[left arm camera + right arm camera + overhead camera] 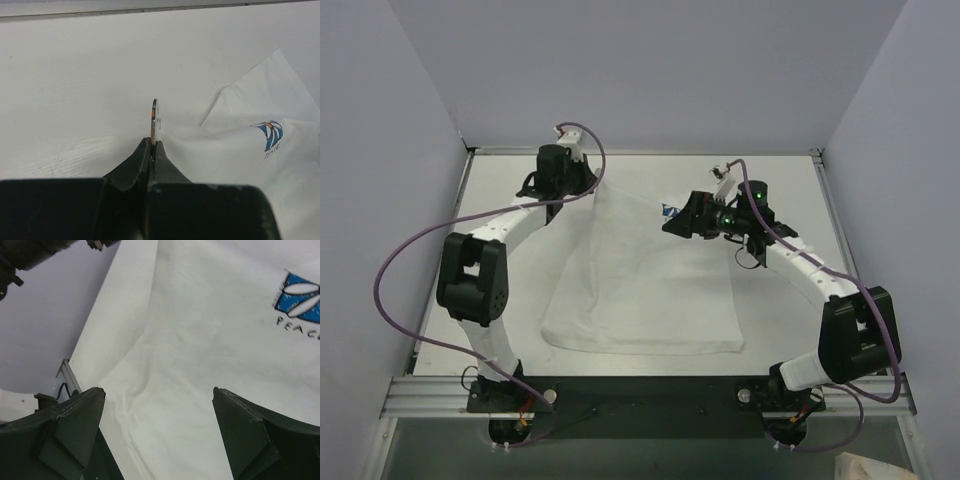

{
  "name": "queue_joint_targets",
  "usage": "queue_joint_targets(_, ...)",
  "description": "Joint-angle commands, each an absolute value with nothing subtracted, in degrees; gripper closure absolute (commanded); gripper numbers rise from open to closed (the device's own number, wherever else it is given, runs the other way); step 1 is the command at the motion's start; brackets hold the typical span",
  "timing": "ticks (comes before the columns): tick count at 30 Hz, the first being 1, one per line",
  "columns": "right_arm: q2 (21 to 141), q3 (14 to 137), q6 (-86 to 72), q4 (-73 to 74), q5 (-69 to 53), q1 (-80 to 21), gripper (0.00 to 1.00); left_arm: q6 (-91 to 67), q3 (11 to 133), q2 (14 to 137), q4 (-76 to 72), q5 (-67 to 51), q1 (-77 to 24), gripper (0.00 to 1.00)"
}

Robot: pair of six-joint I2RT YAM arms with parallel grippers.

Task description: Pin the brooch onto the clothing

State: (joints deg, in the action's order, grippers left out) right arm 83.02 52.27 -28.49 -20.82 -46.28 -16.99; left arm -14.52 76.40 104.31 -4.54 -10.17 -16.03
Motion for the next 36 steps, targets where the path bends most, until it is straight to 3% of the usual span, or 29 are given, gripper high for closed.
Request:
queue_joint_targets(1, 78.7, 51.2, -23.0, -8.1, -38.8, -17.6, 0.05, -17.8, 82.8, 107.7, -4.9, -10.2, -14.6, 1.00)
queue_joint_targets(3, 77.7, 50.5, -22.7, -4.4, -35.4, -17.8, 0.04, -18.2, 84.0, 109.0, -3.8, -10.8, -14.1, 0.98)
queue_joint_targets(6, 75.4, 48.3, -23.0, -1.4, -31.1, -18.4, 0.04, -19.5, 86.0, 109.2, -1.8, -11.6, -13.2, 0.81)
queue_joint_targets(7, 74.8, 47.4, -23.1, -0.8, -30.1, -19.0, 0.04, -19.9, 86.1, 108.9, -1.6, -12.1, -12.9, 0.55)
queue_joint_targets(9, 73.0, 46.6, -23.1, 1.7, -26.7, -19.6, 0.04, -20.0, 85.5, 107.2, -1.6, -12.2, -12.7, 0.34)
queue_joint_targets(11, 71.7, 45.5, -23.6, 3.0, -24.4, -20.3, 0.03, -19.7, 84.4, 105.7, -1.6, -11.6, -12.5, 0.03)
queue_joint_targets(24, 61.4, 43.4, -27.8, 9.7, -11.3, -21.4, 0.01, -26.4, 68.1, 83.5, -2.1, -11.5, -12.5, 0.03)
queue_joint_targets(36, 54.4, 38.7, -34.9, 18.3, -1.2, -20.8, 0.01, -26.6, 53.4, 69.9, 8.9, -8.9, -12.4, 0.03)
